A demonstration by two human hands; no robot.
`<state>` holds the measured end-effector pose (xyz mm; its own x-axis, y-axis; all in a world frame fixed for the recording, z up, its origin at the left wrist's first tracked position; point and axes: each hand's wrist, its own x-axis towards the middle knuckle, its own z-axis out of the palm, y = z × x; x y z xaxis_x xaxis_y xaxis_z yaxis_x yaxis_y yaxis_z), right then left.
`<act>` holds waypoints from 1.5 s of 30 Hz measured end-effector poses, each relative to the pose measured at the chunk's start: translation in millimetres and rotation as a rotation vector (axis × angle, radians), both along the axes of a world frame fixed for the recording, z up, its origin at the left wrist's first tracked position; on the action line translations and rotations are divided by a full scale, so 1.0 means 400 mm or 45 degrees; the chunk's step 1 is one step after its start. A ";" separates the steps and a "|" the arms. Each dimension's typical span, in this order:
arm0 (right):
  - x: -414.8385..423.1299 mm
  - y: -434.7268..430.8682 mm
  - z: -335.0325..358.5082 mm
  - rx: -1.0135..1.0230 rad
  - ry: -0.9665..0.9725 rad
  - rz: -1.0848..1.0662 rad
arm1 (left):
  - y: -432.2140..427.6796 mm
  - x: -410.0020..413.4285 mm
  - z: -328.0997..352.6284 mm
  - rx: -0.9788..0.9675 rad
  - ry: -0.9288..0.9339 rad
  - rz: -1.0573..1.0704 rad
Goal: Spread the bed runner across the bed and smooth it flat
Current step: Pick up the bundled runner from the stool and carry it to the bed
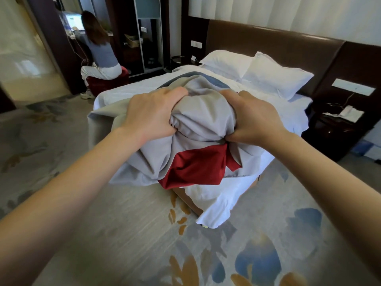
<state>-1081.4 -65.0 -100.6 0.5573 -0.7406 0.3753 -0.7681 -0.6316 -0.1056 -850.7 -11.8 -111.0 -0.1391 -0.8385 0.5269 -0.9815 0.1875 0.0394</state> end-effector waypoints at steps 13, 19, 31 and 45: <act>0.349 -0.295 -0.020 0.027 -0.028 -0.058 | -0.326 0.354 -0.011 -0.018 -0.027 -0.056; 0.481 -0.474 -0.025 0.038 0.013 -0.049 | -0.506 0.488 -0.032 -0.028 -0.017 -0.041; 0.676 -0.876 -0.009 0.005 0.018 -0.100 | -0.921 0.690 -0.010 -0.070 -0.063 -0.114; 0.969 -1.197 -0.049 0.054 0.055 -0.291 | -1.327 0.984 -0.058 -0.042 -0.060 -0.270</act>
